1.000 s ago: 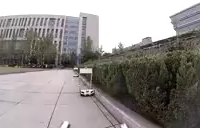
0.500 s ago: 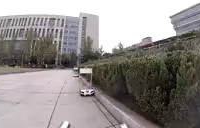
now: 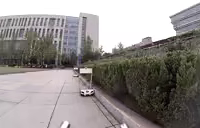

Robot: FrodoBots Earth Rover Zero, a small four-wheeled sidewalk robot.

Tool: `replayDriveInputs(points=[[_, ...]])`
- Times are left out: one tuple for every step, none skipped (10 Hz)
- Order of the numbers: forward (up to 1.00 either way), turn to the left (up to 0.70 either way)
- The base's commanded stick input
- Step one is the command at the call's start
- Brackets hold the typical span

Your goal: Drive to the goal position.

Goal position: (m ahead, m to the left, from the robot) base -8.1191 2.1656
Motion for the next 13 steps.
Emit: replayDriveInputs(points=[[0.04, 0.00], [0.01, 0.00], [0.00, 0.00], [0.01, 0.00], [0.04, 0.00], [0.02, 0.00], [0.00, 0.00], [0.03, 0.00], [0.02, 0.00], [0.02, 0.00], [0.01, 0.00], [0.00, 0.00], [0.00, 0.00]])
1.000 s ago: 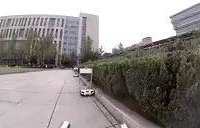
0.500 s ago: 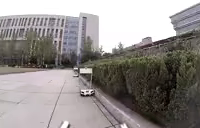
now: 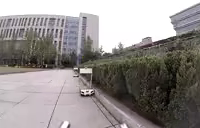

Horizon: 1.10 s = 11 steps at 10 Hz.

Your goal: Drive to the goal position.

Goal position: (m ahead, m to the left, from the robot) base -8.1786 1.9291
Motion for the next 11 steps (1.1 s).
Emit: replayDriveInputs(points=[[0.00, 0.00], [0.04, 0.00], [0.04, 0.00], [0.04, 0.00], [0.02, 0.00], [0.02, 0.00], [0.04, 0.00], [0.04, 0.00], [0.03, 0.00], [0.01, 0.00], [0.00, 0.00]])
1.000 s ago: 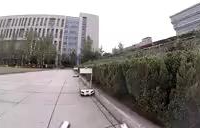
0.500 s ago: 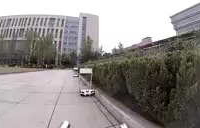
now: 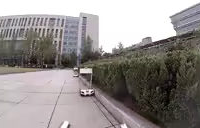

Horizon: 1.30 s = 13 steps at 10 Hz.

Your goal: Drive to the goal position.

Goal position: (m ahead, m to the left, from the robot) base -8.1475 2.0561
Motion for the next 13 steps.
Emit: replayDriveInputs(points=[[0.00, 0.00], [0.01, 0.00], [0.04, 0.00], [0.04, 0.00], [0.04, 0.00], [0.04, 0.00], [0.03, 0.00], [0.00, 0.00], [0.00, 0.00], [0.04, 0.00], [0.00, 0.00], [0.04, 0.00], [0.01, 0.00]])
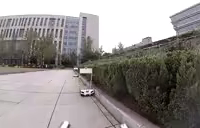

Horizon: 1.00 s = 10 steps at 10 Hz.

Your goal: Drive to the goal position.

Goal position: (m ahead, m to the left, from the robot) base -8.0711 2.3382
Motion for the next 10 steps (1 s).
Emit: replayDriveInputs(points=[[0.01, 0.00], [0.03, 0.00], [0.00, 0.00], [0.00, 0.00], [0.00, 0.00], [0.00, 0.00], [0.03, 0.00], [0.00, 0.00], [0.00, 0.00], [0.02, 0.00]])
